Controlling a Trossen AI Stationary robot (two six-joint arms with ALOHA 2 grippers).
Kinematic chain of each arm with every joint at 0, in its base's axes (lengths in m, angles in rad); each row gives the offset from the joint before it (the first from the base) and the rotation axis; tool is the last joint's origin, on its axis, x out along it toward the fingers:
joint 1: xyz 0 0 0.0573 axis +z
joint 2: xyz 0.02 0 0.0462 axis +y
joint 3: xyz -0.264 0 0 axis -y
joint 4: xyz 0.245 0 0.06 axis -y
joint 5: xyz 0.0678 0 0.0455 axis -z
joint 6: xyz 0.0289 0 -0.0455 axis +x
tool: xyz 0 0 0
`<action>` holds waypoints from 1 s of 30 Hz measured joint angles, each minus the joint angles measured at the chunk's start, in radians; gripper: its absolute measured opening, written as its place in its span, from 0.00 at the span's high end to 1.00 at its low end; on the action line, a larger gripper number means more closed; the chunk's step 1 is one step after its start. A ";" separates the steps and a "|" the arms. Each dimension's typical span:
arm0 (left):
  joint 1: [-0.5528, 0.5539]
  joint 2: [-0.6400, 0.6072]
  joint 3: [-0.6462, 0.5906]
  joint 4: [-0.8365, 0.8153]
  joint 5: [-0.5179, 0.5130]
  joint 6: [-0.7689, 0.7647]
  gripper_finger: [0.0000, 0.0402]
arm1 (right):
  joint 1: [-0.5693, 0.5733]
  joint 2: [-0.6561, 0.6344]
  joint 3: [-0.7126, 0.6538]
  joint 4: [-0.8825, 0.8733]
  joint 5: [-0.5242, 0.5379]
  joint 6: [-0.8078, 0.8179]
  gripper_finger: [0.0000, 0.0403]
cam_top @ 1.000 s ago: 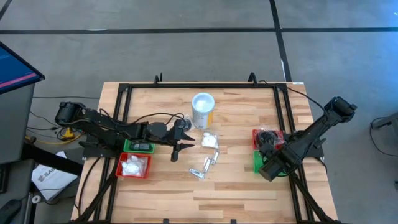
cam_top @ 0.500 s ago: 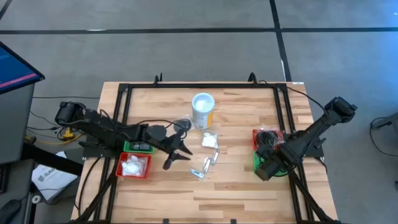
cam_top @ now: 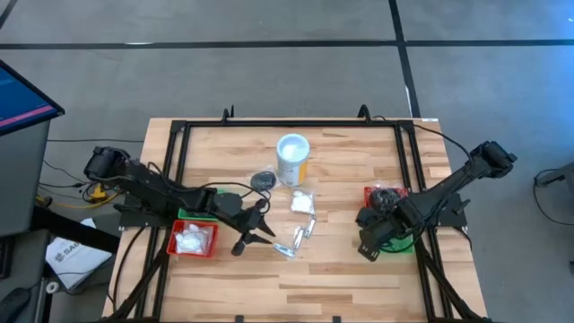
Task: Pick & Place Travel size toiletries
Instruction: Put the nail cutter into the right green bin
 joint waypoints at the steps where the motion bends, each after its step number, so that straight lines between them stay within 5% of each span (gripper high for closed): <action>1: 0.000 0.016 0.000 -0.002 -0.002 0.000 0.74 | -0.006 0.000 0.008 0.012 0.001 -0.020 0.61; 10: 0.000 0.148 0.000 0.036 -0.003 -0.001 0.74 | -0.067 0.000 0.015 0.224 0.003 -0.226 0.62; 22: -0.016 0.258 0.001 0.095 -0.002 -0.031 0.74 | -0.145 0.002 0.015 0.297 0.005 -0.363 0.65; 30: -0.033 0.312 0.001 0.106 -0.002 -0.060 0.60 | -0.161 0.002 0.015 0.299 0.008 -0.398 0.67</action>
